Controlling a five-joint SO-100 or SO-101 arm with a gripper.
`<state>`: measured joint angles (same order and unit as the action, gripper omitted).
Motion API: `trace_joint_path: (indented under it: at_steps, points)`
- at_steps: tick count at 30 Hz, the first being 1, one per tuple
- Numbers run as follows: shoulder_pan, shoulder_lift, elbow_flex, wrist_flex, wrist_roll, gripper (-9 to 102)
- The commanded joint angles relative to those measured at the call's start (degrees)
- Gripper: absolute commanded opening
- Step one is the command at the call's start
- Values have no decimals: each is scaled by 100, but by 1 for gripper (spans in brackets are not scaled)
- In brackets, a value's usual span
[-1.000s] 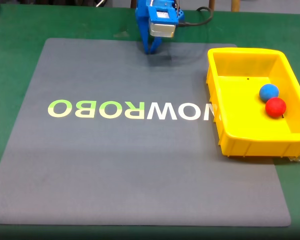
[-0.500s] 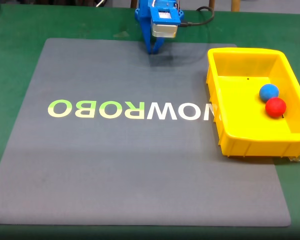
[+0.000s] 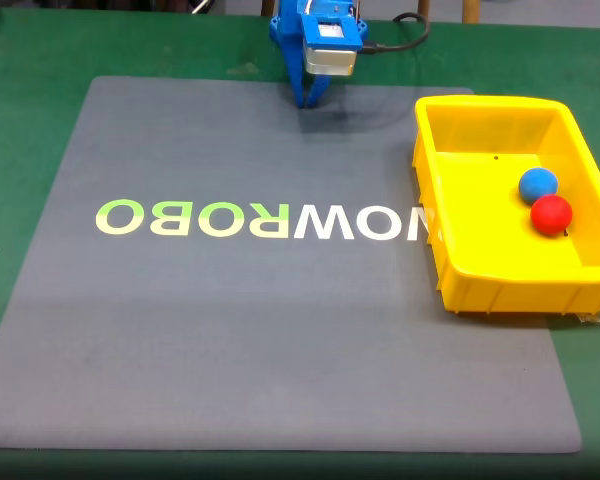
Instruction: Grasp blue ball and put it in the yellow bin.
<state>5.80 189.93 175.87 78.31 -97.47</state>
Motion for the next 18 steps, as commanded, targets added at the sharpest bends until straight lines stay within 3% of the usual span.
trace_joint_path:
  at_steps: [1,18]
  points:
    - [-53,53,167,97,35,0]
    - [-9,53,167,97,62,0]
